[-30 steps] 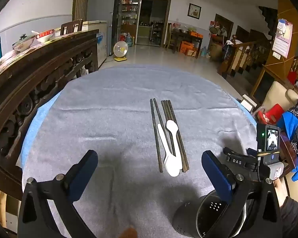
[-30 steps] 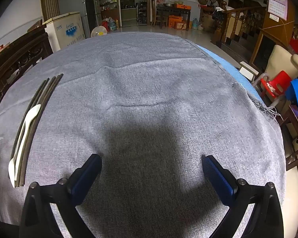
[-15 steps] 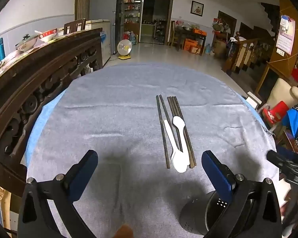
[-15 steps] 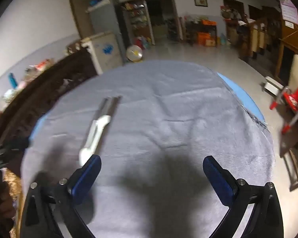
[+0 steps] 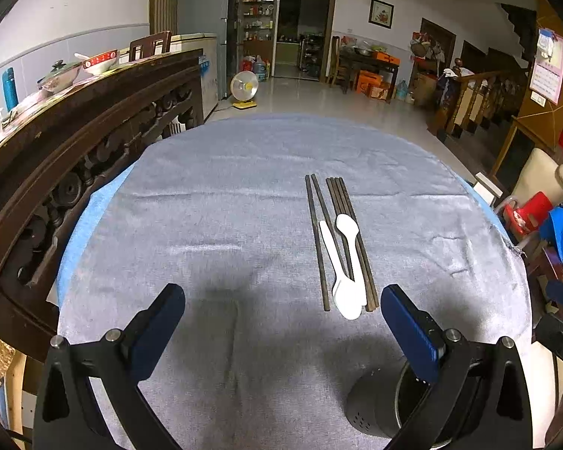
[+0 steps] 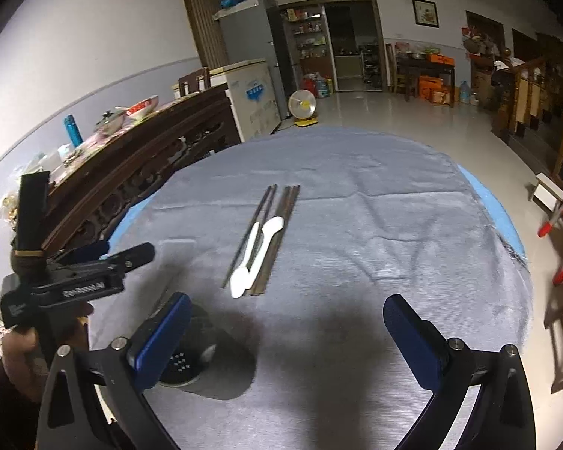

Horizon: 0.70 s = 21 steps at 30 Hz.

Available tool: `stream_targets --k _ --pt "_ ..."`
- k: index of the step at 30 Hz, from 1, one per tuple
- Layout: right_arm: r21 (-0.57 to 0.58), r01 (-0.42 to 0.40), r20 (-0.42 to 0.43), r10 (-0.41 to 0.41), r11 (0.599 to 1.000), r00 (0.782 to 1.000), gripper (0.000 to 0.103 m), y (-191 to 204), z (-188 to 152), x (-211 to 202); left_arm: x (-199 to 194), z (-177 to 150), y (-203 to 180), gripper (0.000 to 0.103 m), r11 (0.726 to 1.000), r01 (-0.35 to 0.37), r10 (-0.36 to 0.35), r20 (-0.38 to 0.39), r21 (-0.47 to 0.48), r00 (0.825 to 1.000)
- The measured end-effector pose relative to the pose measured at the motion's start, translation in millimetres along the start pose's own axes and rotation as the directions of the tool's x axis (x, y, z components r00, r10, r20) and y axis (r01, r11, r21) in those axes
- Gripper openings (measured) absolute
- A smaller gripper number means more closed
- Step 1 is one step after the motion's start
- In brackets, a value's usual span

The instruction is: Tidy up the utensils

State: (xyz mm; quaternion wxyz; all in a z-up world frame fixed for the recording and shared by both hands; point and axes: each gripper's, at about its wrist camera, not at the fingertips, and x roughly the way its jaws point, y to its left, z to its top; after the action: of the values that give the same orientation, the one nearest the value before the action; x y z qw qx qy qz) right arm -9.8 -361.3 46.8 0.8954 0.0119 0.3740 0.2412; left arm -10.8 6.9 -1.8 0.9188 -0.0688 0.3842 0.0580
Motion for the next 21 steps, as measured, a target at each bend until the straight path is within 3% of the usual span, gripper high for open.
stream_targets --k 6,12,21 --pt "0.009 -0.004 -0.025 0.005 1.000 1.000 0.103 5.2 -1.0 1.8 0.4 -0.7 1.6 0.103 1.000 0.013 -0.013 -0.008 -0.007 1.000" --pt "0.008 0.058 -0.027 -0.057 0.998 0.998 0.103 3.0 -0.7 4.6 2.7 -1.4 0.9 0.103 1.000 0.019 -0.019 -0.012 -0.011 1.000" --pt "-0.008 0.037 -0.030 -0.037 0.999 0.999 0.103 5.1 -0.3 2.1 2.3 -1.5 -2.1 0.103 1.000 0.023 -0.023 -0.013 -0.005 1.000"
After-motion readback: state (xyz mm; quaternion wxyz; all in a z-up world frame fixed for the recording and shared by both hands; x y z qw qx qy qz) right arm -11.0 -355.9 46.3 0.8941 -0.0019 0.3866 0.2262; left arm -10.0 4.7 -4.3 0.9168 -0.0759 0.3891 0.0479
